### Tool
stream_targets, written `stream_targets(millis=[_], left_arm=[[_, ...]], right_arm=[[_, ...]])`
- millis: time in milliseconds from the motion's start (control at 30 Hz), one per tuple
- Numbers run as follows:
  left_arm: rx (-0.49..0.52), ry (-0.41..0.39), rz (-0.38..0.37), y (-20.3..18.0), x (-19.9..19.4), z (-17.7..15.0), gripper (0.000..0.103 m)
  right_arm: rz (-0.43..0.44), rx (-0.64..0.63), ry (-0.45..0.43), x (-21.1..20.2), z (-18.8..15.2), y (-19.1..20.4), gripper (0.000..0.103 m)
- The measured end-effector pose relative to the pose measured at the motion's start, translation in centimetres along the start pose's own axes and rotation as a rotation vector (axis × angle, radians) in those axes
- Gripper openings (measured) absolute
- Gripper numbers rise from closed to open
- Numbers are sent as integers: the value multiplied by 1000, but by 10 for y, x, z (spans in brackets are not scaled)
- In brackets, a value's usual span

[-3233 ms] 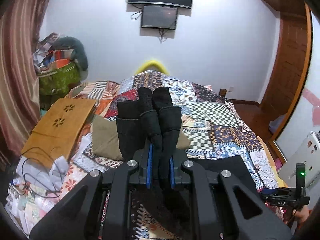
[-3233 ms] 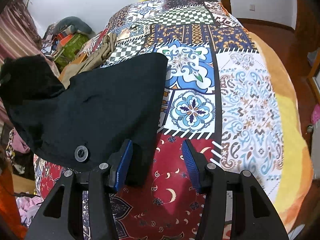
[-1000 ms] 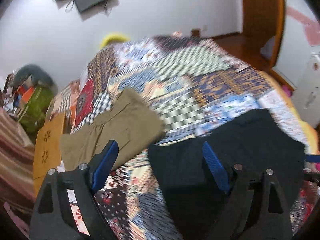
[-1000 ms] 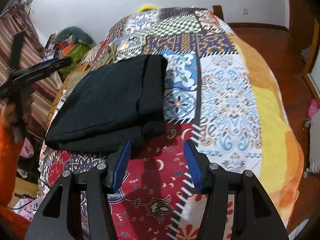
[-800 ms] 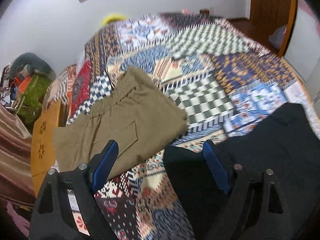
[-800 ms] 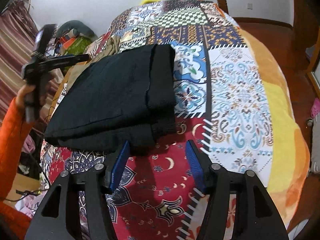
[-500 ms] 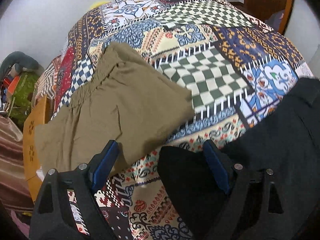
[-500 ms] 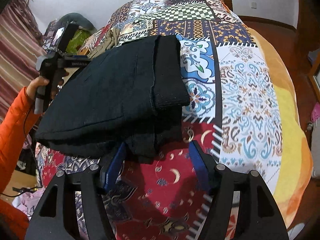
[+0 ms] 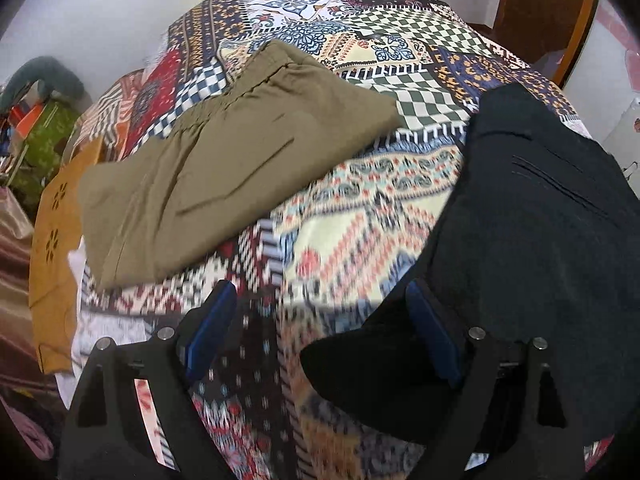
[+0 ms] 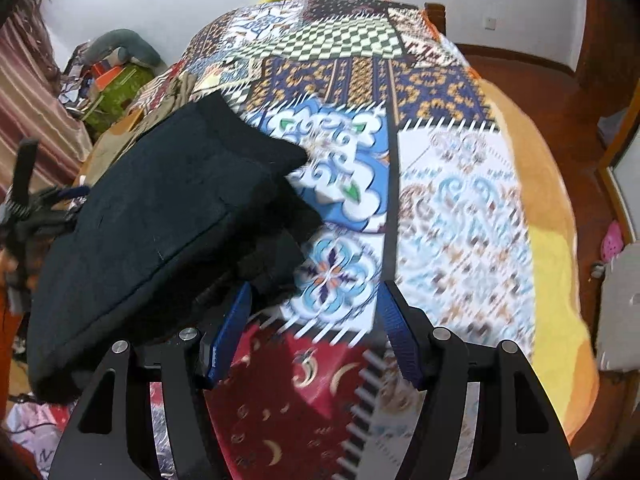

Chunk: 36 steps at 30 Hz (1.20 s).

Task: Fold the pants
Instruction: 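Lower the folded black trousers onto the quilt and open both grippers, then grasp the folded black trousers' edge with both grippers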

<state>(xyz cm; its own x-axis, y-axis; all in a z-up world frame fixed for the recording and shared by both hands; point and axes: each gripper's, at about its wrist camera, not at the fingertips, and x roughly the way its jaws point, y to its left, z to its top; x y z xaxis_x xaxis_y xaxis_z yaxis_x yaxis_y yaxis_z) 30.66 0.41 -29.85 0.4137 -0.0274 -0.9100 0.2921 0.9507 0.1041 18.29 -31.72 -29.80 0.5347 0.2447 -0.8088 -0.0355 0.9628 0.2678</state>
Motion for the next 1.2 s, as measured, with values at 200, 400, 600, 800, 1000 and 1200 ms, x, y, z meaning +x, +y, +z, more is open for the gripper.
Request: stream_targets(millis=[200,400,600,800,1000,1200], left_arm=[[-36,-2,-35,-7,-26,-37,87],[-117,-22,-103,-21,-49,-71,87],[-127,-48,-116,-37,-72,-94,87],[-69,-73,-59,-39,-95,-111,87],[-73,-125,2,-29,-118,-107,87],[-37,-256,-91,-50,-145,-70,87]], right_arm=[[-34,15,-49,-21,-1,-8,62],[-46,14,-95,-45,-6,-7,62],[-24,-29,-143,-63,-7,14,62],[-2,-92,-158,-72,-12,38,62],[29,-130,-158,-71,-15,57,62],[59,-182,-167,-68,-10,76,62]])
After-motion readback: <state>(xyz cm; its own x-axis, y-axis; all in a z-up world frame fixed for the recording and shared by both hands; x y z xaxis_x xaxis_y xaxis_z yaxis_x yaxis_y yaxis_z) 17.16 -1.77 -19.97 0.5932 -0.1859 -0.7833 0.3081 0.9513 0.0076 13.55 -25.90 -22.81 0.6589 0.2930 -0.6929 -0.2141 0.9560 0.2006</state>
